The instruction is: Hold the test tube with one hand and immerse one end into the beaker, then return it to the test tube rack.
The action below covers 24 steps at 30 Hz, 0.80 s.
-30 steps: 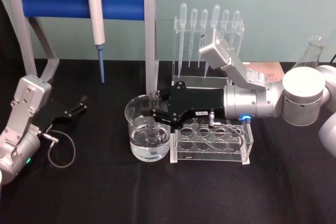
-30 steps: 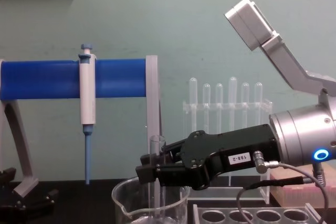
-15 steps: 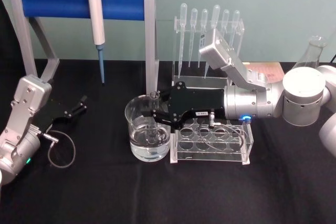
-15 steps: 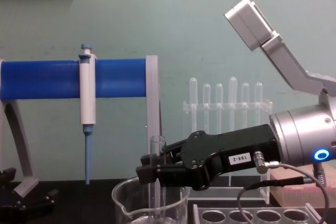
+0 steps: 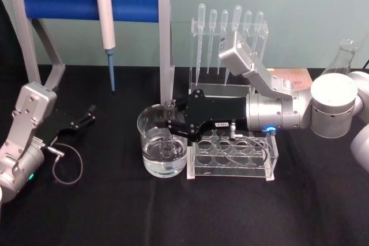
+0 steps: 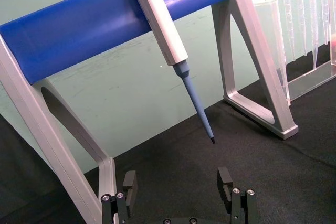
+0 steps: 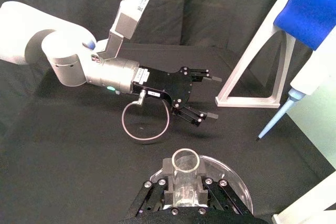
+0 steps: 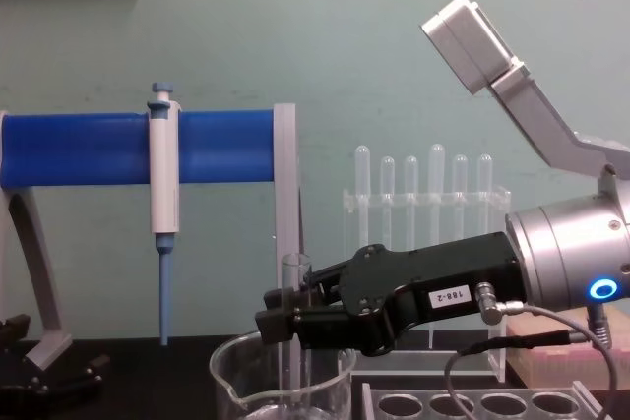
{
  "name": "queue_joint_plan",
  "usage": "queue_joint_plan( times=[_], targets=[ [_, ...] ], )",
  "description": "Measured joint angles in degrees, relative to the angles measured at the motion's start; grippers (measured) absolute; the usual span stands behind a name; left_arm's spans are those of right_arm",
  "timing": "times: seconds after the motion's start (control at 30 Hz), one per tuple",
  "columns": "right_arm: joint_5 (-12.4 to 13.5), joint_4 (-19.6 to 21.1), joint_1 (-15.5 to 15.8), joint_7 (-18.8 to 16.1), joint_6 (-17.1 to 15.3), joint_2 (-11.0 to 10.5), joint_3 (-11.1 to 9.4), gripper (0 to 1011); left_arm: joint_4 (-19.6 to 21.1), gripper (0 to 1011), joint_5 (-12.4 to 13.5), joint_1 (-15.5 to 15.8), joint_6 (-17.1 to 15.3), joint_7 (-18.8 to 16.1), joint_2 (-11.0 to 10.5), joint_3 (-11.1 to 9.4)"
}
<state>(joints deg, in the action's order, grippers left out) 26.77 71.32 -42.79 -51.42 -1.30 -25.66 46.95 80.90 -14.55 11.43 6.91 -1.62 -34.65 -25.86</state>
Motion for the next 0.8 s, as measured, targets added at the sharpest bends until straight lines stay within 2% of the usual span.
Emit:
queue_joint_plan(
  times=[0.8],
  targets=[
    [0.0, 0.0, 0.0, 0.0, 0.0, 0.0, 0.0, 241, 0.0, 1000, 0.0, 0.0, 0.0, 0.0, 0.0, 0.0]
  ],
)
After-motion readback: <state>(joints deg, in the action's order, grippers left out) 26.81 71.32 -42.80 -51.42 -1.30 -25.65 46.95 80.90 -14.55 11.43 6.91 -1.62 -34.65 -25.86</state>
